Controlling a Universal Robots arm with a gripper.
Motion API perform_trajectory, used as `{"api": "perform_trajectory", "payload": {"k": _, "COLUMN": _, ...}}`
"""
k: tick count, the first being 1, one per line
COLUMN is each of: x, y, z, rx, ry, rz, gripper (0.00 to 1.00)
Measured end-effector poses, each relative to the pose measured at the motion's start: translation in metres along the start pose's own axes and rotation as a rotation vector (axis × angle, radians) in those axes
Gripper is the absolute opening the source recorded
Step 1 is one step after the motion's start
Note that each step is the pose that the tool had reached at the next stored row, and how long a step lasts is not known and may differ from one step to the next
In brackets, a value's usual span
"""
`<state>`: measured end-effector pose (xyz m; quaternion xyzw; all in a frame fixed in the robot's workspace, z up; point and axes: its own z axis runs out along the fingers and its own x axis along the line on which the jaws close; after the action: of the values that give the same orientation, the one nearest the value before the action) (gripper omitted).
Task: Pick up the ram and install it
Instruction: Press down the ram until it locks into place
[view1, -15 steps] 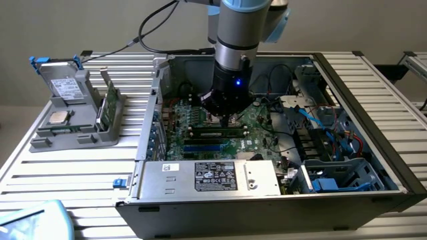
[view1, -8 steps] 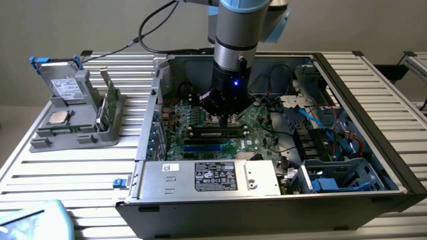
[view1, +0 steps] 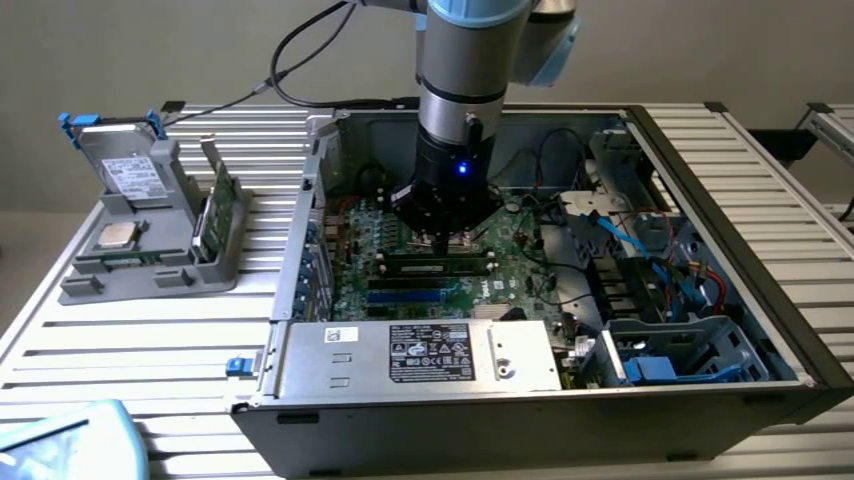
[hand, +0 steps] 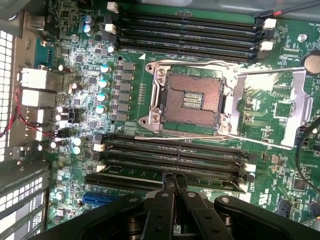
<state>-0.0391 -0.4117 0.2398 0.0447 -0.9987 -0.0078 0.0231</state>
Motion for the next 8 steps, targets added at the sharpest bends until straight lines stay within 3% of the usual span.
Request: {"api": "perform_trajectory", "payload": {"k": 8, "x": 0.0012, "y": 0.0000, "z": -0.0025, "rx": -0.0025, "ry": -0.0010, "rz": 0.056, "gripper": 0.11}}
